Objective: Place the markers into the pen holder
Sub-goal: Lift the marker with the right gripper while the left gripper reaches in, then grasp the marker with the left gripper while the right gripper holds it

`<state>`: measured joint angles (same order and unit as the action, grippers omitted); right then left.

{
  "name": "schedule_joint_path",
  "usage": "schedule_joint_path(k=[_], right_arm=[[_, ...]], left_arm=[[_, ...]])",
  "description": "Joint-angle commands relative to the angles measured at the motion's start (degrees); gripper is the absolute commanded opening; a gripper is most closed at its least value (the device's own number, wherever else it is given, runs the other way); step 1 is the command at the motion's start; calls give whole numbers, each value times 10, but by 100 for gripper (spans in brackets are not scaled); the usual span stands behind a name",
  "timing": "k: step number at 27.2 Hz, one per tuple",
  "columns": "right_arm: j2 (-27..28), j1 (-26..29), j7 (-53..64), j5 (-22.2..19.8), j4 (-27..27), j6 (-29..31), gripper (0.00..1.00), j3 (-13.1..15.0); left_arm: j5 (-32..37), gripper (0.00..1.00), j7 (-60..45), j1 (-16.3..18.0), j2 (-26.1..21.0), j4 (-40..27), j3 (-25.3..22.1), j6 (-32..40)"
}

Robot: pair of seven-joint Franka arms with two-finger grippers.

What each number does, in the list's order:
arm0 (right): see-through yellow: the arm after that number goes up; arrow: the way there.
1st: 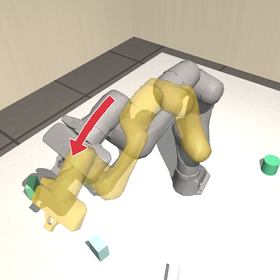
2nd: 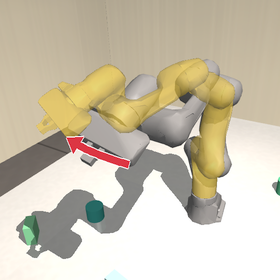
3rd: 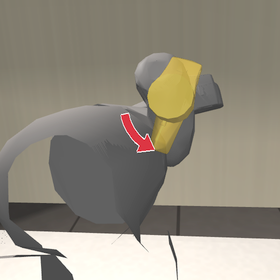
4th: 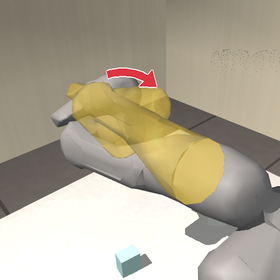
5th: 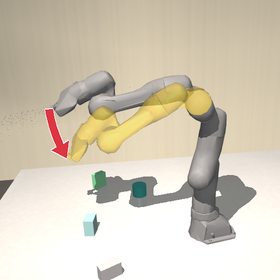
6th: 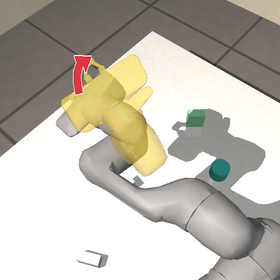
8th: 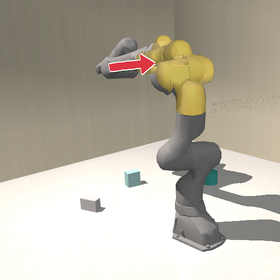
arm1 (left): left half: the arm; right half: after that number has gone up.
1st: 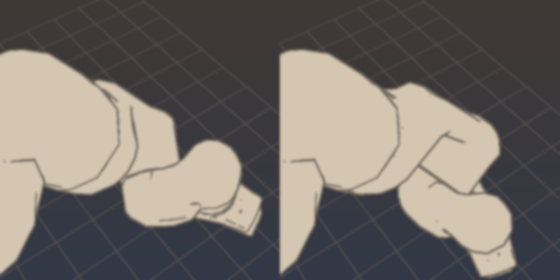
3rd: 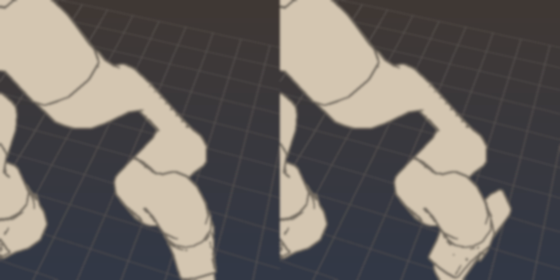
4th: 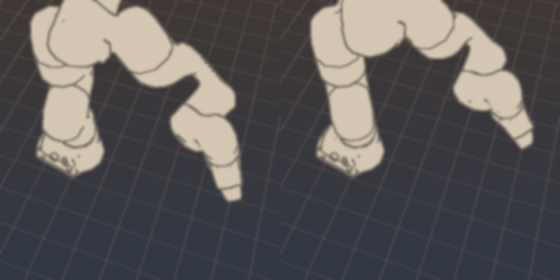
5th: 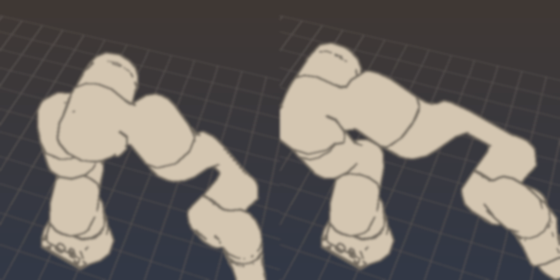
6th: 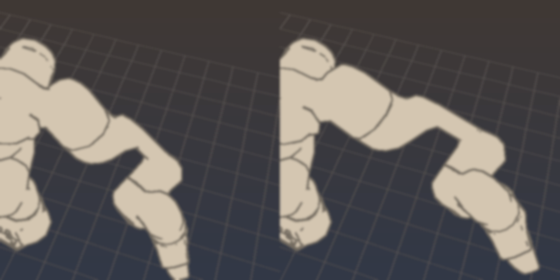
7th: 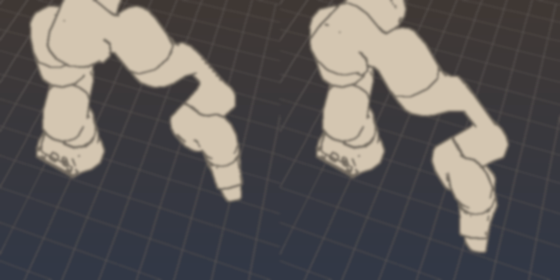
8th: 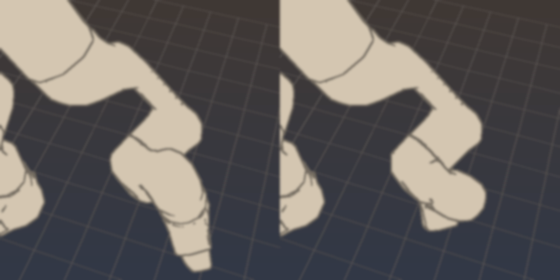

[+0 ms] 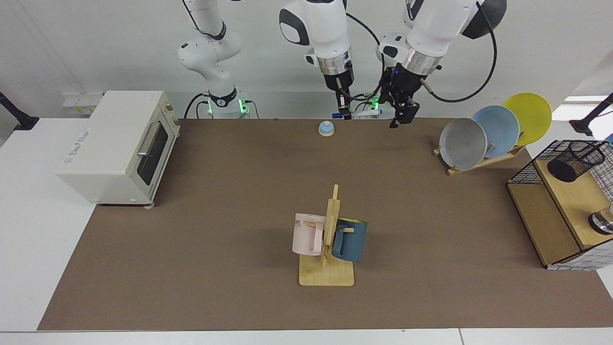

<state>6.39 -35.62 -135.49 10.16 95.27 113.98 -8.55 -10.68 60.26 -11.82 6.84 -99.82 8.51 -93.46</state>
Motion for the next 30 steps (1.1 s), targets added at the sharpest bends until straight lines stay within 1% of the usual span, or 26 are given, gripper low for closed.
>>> schedule_joint_path(k=[1,3,5,8,13,14,20,22,25,27,28,30], right_arm=[[24,3,-14,5,-37,0,0,2],[24,4,-13,5,-38,0,0,3],[25,5,-12,6,-38,0,0,3],[25,5,-11,7,-38,0,0,3],[25,6,-10,7,-37,3,0,3],[25,6,-9,7,-37,3,0,3],[25,8,-9,8,-37,8,0,3],[25,7,-9,10,-37,16,0,3],[25,5,-9,10,-35,22,0,3],[25,6,-9,10,-35,24,0,3],[25,7,-8,11,-35,24,0,3],[25,9,-9,11,-35,24,0,3]], left_arm=[[-31,86,35,-19,23,-56,-9,-23],[-39,83,35,-23,23,-64,-9,-23],[-62,81,37,-23,21,-71,-9,-33],[-75,75,42,-23,20,-84,-9,-58],[-85,63,44,-23,20,-86,-9,-61],[-87,60,45,-23,19,-86,-9,-62],[-91,28,42,-23,19,-86,-9,-64],[-99,20,39,-23,19,-86,-9,-70],[-111,11,39,-26,19,-86,-9,-87],[-111,7,40,-29,19,-88,-9,-102],[-111,0,40,-29,19,-88,-9,-104],[-111,0,43,-31,18,-88,-9,-109]])
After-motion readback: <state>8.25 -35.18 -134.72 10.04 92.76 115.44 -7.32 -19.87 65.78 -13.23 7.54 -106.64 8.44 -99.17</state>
